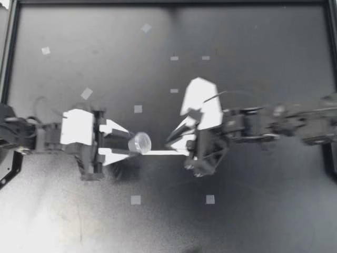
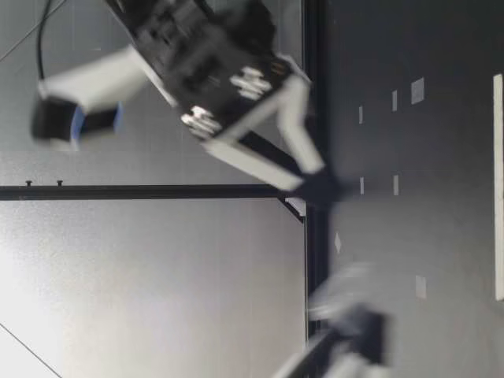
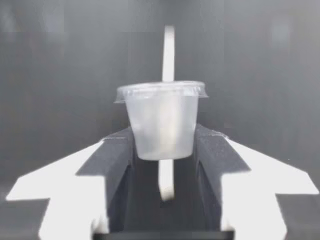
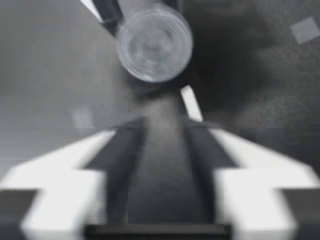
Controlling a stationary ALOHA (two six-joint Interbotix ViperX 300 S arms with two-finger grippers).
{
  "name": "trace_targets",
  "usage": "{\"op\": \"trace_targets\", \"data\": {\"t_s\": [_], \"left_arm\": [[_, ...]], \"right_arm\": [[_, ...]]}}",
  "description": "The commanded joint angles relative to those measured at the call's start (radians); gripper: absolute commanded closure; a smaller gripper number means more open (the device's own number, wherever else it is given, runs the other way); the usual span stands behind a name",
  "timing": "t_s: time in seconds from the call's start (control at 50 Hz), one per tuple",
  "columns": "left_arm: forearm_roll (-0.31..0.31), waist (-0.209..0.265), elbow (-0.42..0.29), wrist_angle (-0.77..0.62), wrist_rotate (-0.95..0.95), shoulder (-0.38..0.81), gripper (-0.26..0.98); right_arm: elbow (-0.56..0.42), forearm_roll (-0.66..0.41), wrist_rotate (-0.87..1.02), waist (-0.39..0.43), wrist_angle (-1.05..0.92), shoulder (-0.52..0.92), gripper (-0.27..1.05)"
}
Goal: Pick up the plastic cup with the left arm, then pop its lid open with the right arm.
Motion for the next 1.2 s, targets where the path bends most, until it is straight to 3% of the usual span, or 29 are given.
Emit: {"op": "trace_targets", "data": {"t_s": [0.0,0.12,0.24,0.32,0.54,1.18], "left_arm": [[0.002,-0.002,0.017,-0.146,0.035,-0.055,0.55],[0.003,-0.003,0.018,-0.272,0.086,-0.066,0.55],[0.003,-0.002,0.008,-0.295,0.100,-0.049,0.55],[0.006,-0.003,0.002,-0.299,0.095,-0.038,0.55],[0.017,-0.009,-0.003,-0.301,0.094,-0.037,0.55],[0.021,-0.009,0.006,-0.298,0.094,-0.037,0.55]], "right_arm": [[0.051,0.003,0.083,-0.009,-0.166,-0.044,0.06],[0.138,0.003,0.304,-0.009,-0.586,-0.005,0.08],[0.175,0.003,0.505,-0.009,-0.969,0.080,0.08],[0.175,0.003,0.581,-0.009,-1.085,0.137,0.08],[0.101,-0.034,0.606,-0.011,-1.071,0.179,0.08],[0.012,-0.109,0.617,-0.009,-0.973,0.210,0.08]]}}
